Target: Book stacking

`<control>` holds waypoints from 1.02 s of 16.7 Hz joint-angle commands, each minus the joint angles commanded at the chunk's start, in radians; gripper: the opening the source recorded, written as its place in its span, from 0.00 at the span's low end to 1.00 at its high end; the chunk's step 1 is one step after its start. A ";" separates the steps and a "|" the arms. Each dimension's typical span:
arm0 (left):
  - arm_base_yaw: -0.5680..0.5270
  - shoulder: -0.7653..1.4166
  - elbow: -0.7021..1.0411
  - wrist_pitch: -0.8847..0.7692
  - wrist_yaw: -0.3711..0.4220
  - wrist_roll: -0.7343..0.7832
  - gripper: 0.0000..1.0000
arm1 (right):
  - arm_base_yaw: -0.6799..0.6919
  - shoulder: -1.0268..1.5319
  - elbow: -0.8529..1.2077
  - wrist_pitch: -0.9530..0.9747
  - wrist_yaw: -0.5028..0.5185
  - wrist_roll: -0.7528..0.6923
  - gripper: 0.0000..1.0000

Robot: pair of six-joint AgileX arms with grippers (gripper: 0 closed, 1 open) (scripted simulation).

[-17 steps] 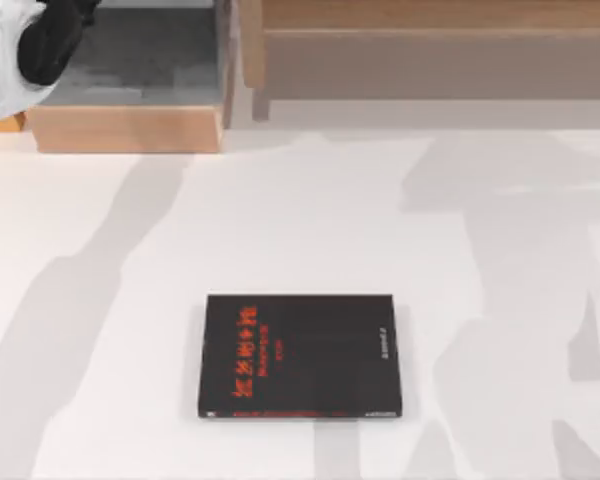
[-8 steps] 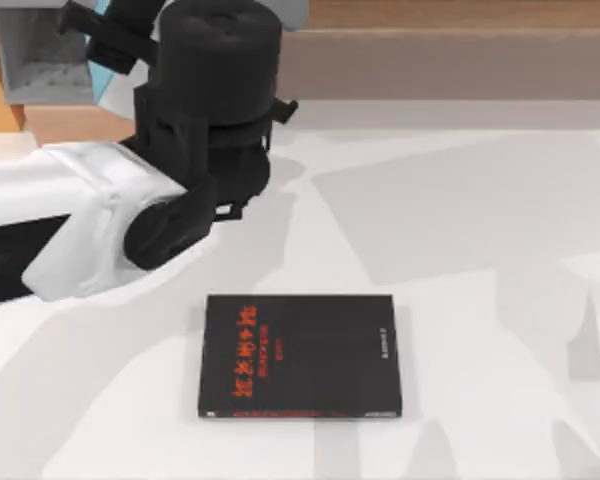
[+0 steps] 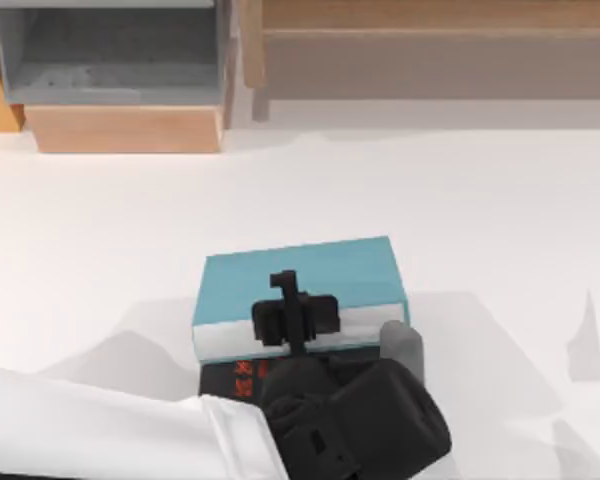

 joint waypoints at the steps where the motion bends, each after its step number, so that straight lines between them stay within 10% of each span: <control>1: -0.024 0.008 -0.015 -0.024 0.006 0.003 0.00 | 0.000 0.000 0.000 0.000 0.000 0.000 1.00; 15: -0.027 0.025 -0.028 -0.010 0.021 0.028 0.00 | 0.000 0.000 0.000 0.000 0.000 0.000 1.00; 17: -0.027 0.025 -0.028 -0.010 0.021 0.028 0.15 | 0.000 0.000 0.000 0.000 0.000 0.000 1.00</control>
